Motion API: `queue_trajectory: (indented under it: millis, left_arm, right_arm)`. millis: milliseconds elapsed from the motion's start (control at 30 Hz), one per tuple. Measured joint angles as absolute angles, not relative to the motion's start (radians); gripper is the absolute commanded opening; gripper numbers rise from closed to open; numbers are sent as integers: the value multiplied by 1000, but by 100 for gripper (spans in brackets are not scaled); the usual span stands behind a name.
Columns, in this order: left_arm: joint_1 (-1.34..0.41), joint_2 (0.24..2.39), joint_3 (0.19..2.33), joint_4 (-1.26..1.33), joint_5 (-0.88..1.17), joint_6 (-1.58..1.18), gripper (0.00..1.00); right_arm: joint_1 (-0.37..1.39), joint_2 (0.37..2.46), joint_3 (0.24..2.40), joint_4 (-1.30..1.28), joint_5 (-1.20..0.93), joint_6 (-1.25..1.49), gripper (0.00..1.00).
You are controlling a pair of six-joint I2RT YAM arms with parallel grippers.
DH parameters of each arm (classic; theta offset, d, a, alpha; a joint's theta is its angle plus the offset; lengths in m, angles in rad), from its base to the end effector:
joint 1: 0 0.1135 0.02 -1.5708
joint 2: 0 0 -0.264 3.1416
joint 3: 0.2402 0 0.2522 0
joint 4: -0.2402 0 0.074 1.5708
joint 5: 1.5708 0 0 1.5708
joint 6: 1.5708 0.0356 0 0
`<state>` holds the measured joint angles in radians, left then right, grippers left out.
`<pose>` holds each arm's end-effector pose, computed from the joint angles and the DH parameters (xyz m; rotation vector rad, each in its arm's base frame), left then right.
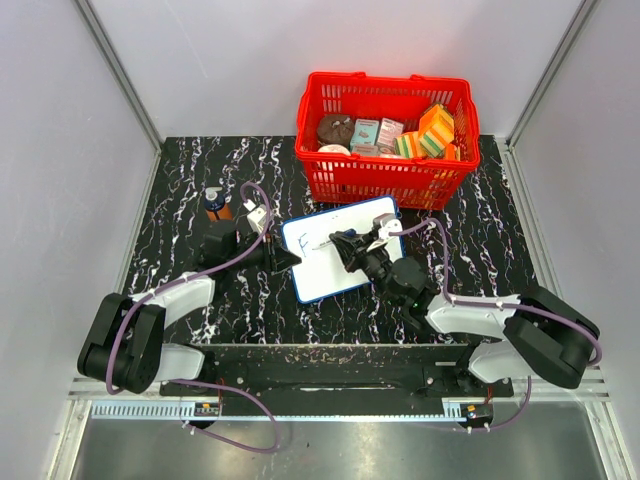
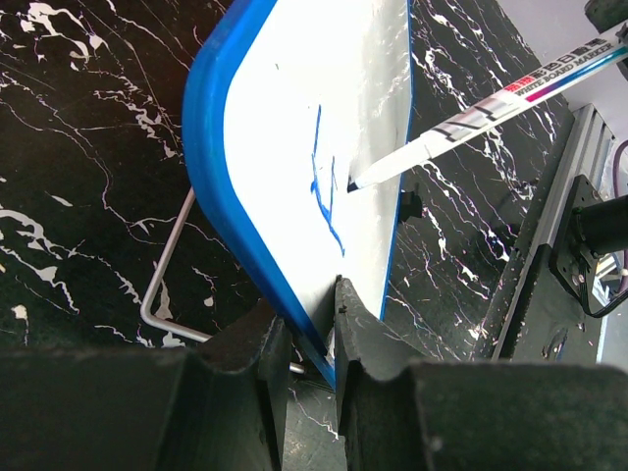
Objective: Write a sentence on the whiteboard
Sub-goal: Write with the whiteboard marker on the whiteboard.
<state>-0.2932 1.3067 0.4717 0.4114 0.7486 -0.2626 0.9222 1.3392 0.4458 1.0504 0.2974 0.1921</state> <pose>0.2335 -0.0958 0.1859 0.5318 1.9685 -1.0969 0.1692 0.2060 0.2341 -0.2775 1.4321 0.7068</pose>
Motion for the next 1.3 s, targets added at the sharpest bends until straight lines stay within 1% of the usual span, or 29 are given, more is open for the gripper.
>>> queue_trajectory:
  millis: [1000, 1300]
  left_arm:
    - [-293, 1311, 476, 410, 751, -262, 0]
    - [-294, 1311, 476, 410, 751, -262, 0]
  right_arm:
    - [922, 1356, 464, 1068, 329, 205, 0]
    - [921, 1372, 473, 1071, 278, 218, 0]
